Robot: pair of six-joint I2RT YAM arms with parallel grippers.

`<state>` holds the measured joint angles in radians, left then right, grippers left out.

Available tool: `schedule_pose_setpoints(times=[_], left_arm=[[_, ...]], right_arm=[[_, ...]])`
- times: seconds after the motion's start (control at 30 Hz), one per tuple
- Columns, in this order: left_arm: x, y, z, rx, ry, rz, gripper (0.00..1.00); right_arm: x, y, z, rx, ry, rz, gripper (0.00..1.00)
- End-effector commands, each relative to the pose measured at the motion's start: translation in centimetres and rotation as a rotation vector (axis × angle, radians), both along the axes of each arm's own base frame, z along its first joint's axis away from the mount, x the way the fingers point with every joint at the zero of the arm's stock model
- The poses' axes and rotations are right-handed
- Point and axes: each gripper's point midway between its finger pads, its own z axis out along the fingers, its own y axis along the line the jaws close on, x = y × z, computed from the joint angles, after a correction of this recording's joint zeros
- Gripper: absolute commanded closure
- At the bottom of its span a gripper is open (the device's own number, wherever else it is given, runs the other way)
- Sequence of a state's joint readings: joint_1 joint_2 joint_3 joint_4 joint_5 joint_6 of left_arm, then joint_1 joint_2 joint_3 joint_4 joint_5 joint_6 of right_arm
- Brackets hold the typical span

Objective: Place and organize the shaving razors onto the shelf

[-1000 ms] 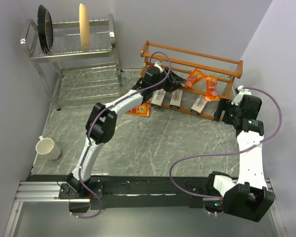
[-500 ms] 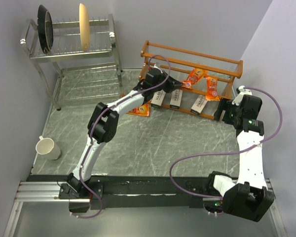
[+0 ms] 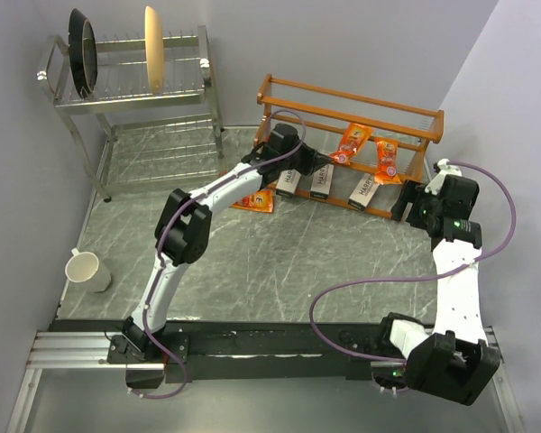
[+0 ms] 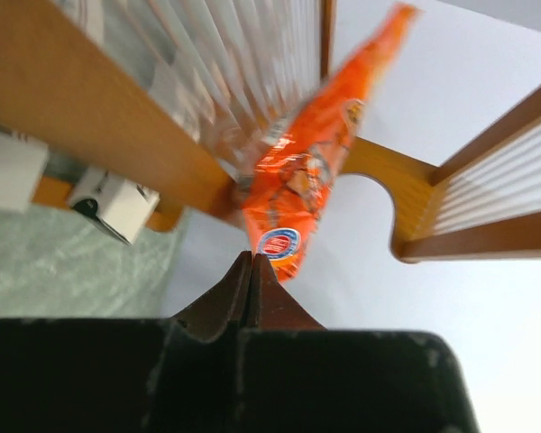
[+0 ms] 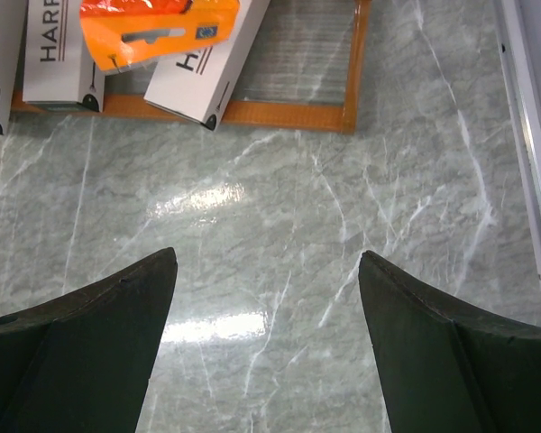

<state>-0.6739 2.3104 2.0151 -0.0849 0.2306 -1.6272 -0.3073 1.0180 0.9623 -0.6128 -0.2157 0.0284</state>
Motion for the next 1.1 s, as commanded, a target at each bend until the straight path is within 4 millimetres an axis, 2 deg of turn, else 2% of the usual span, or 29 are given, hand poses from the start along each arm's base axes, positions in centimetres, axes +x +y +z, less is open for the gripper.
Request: schedule_pose_setpoints(times=[0.0, 0.17, 0.37, 0.6, 0.9, 1.07], left_arm=[[-1.3, 0.9, 5.5, -0.052, 0.016, 0.04, 0.99], [-1.2, 1.3, 6.2, -0.05, 0.019, 0.062, 0.99], [-1.2, 1.9, 5.2, -0.024, 0.062, 0.088, 0.99], [-0.7, 3.0, 5.1, -0.022, 0.1, 0.132, 0.99], [-0.2, 3.1, 7.8, -0.065, 0.059, 0.146, 0.99], [0.3, 3.2, 7.8, -0.067, 0.063, 0.162, 0.99]], right_arm=[[0.5, -0.3, 0.6, 0.0, -0.043, -0.011, 0.11], [0.4, -0.3, 0.4, 0.009, -0.04, -0.013, 0.11], [0.5, -0.3, 0.3, 0.01, -0.04, -0.013, 0.11], [0.5, -0.4, -0.2, 0.014, -0.03, -0.015, 0.11], [0.6, -0.4, -0.5, 0.027, -0.031, -0.016, 0.11], [0.4, -0.6, -0.4, 0.018, -0.03, -0.023, 0.11]])
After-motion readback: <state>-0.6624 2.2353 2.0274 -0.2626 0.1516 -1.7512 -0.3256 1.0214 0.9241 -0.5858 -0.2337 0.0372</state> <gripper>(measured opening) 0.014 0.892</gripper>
